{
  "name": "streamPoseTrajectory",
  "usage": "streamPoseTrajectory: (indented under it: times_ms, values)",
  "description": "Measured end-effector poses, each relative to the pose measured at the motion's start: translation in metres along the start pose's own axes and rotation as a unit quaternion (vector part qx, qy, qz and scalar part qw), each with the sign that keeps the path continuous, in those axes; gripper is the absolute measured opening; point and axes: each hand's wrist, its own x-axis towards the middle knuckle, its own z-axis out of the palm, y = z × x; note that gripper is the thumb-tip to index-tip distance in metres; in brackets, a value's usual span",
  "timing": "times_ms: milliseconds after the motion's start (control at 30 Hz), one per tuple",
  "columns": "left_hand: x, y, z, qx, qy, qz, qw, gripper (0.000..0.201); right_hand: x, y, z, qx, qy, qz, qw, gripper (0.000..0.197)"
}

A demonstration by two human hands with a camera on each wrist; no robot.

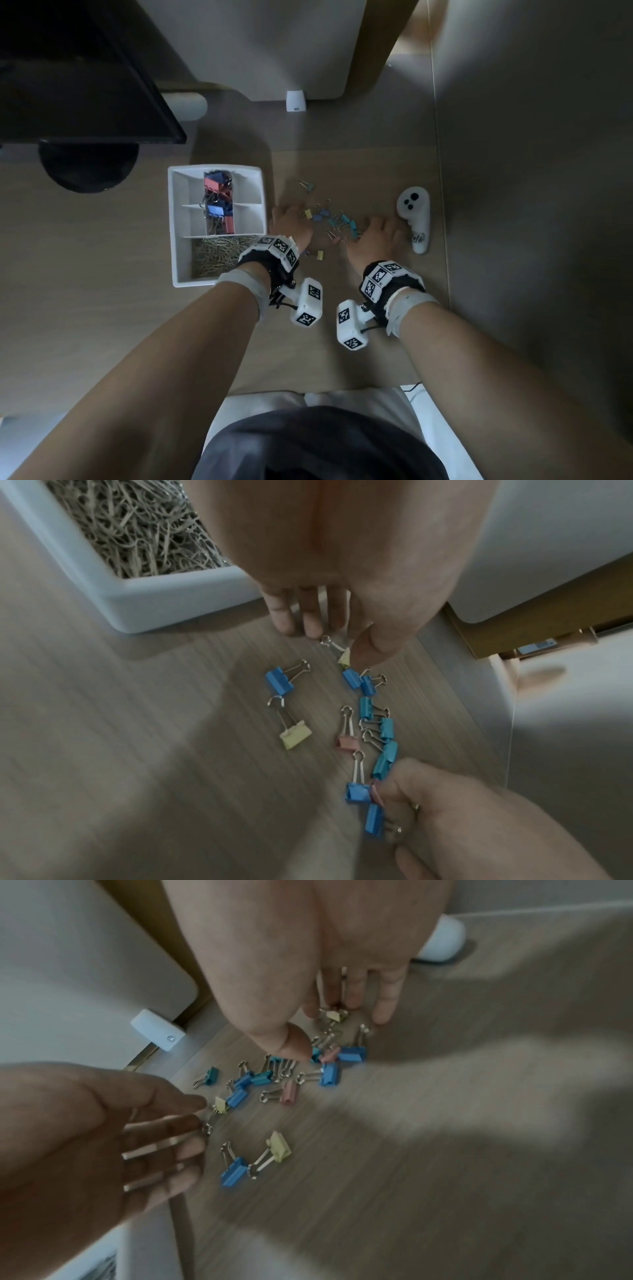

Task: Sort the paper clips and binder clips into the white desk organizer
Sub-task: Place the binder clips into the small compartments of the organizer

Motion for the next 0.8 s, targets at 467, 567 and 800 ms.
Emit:
streamPoseTrajectory:
  times_ms: [467,567,800]
  values:
    - [-0.025,-0.034,0.012,-0.076,-0.065,-0.038,0.994,0.069,0.0,0.012,0.009,0.093,-0.035,0.108,0.989,0.06]
    - [0.001,-0.054,0.031,-0.116,-0.06,-0.038,0.991,0.069,0.004,-0.01,0.024,0.178,-0.06,0.08,0.979,0.067]
    - [-0.026,-0.018,0.003,-0.189,-0.03,0.019,0.981,0.041,0.019,-0.02,0.009,0.182,-0.062,0.009,0.981,0.046]
